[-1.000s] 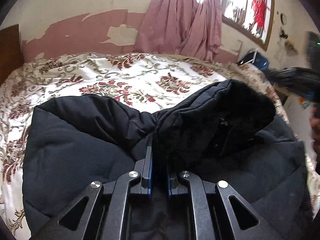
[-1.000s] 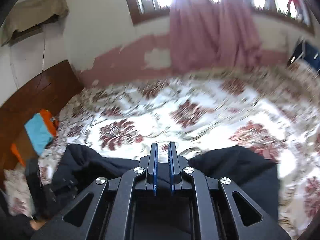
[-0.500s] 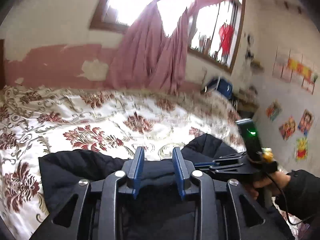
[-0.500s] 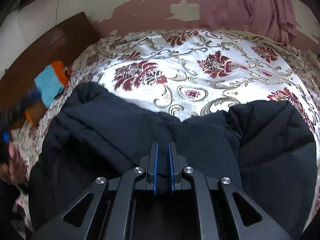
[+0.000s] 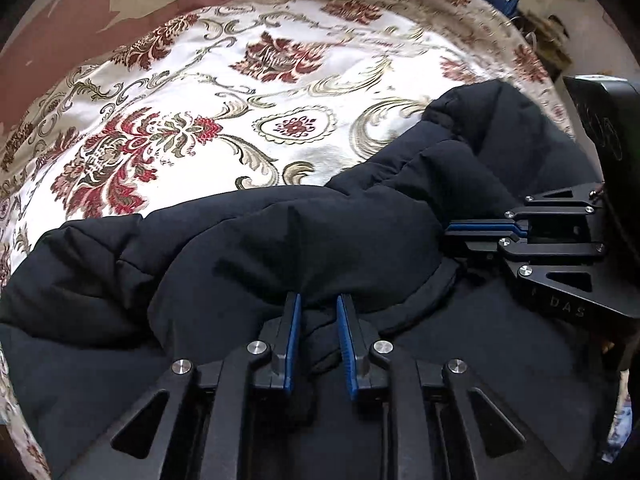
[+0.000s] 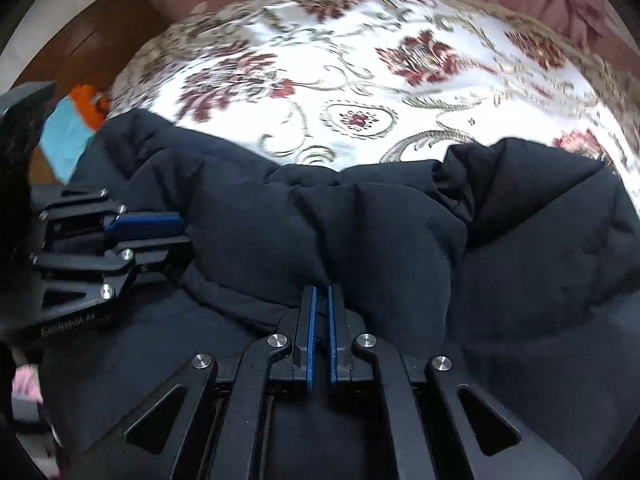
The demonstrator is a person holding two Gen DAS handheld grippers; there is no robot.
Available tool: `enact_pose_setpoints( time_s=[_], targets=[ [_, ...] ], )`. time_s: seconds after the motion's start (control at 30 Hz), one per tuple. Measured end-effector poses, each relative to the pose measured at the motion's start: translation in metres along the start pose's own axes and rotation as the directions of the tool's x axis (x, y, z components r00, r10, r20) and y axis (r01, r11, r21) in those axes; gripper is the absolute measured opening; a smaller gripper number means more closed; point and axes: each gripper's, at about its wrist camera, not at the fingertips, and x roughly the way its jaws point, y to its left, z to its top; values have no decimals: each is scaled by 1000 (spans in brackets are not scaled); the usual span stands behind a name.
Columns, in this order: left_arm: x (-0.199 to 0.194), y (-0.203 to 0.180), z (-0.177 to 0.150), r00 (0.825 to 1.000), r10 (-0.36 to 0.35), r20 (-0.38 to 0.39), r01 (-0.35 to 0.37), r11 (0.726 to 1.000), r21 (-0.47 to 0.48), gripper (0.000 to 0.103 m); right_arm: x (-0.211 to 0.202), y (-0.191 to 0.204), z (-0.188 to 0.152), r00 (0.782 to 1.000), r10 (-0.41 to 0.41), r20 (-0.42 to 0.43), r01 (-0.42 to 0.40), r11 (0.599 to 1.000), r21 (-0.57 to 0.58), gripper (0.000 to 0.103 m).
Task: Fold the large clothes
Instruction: 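Lift the hem with both tools and fold it toward the collar, then open both tools and pull them back from the folded jacket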
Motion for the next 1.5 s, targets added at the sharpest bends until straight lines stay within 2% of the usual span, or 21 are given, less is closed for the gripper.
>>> enact_pose_setpoints(
  time_s=[0.17,0.27,0.37,0.47,0.5,0.6,0.77,0.83,0.9,0.97,1.03,1.07,1.1,1.13,1.17,1.2,1.23,1.27,1.3,1.37,1.5],
  targets=[
    [31,6,-1,999,-7,32,9,998,-54,16,28,-9,-4,999,26,40,-28,998,59,0],
    [30,1,-5,998,-4,69,7,999,-38,15,33,6,-7,997,-46,67,45,999,9,0],
    [-7,18,-20,985,-70,159,82,994,-68,16,-5,7,-14,990,-28,136,30,999,-18,0],
    [-37,40,-38,967,-47,250,73,993,-94,16,-43,3,-21,976,-52,209,60,998,-28,1],
    [-36,46,-40,969,-64,237,91,990,-105,15,-47,-1,-21,974,-66,216,73,997,-23,1],
    [-16,58,-40,982,-80,174,110,980,-169,14,-36,-15,-17,986,-57,157,55,998,17,1],
    [12,46,-33,994,18,110,0,986,-166,14,2,-9,-16,983,-146,110,149,989,-15,0],
    [12,41,-34,992,51,115,-32,987,-160,14,5,-3,-16,977,-180,112,184,982,-29,0],
    [1,38,-39,985,57,162,-33,989,-146,14,-7,0,-19,974,-170,149,177,984,-33,1],
    [-16,40,-44,975,43,218,-9,987,-158,14,-29,0,-23,970,-129,204,137,990,-22,6],
    [-33,41,-49,958,40,285,9,985,-170,17,-53,0,-29,956,-104,275,114,993,-19,20],
    [-40,40,-53,950,46,309,8,985,-173,21,-64,1,-32,946,-107,307,118,993,-16,38],
    [-47,40,-56,943,53,330,8,984,-180,27,-71,0,-33,939,-112,326,122,992,-12,50],
    [-53,40,-58,937,56,344,12,982,-191,30,-84,2,-37,926,-109,362,121,993,-11,53],
    [-58,40,-60,932,53,358,22,979,-204,38,-91,3,-40,919,-106,379,120,993,-15,53],
    [-66,39,-63,925,44,376,43,975,-219,49,-96,2,-43,916,-107,388,123,992,-18,54],
    [-72,38,-65,919,40,393,55,972,-228,57,-104,6,-47,909,-119,400,139,990,-21,55],
    [-80,35,-68,906,38,421,68,970,-234,71,-108,7,-49,905,-126,406,147,989,-21,57],
    [-87,32,-71,896,41,442,71,970,-234,77,-112,8,-52,902,-129,412,151,988,-20,60],
    [-103,22,-77,873,50,485,71,971,-227,82,-124,12,-59,890,-140,433,161,987,-11,66],
    [-130,5,-90,854,69,515,66,968,-240,94,-151,17,-77,864,-142,484,158,987,9,82]
  ],
)
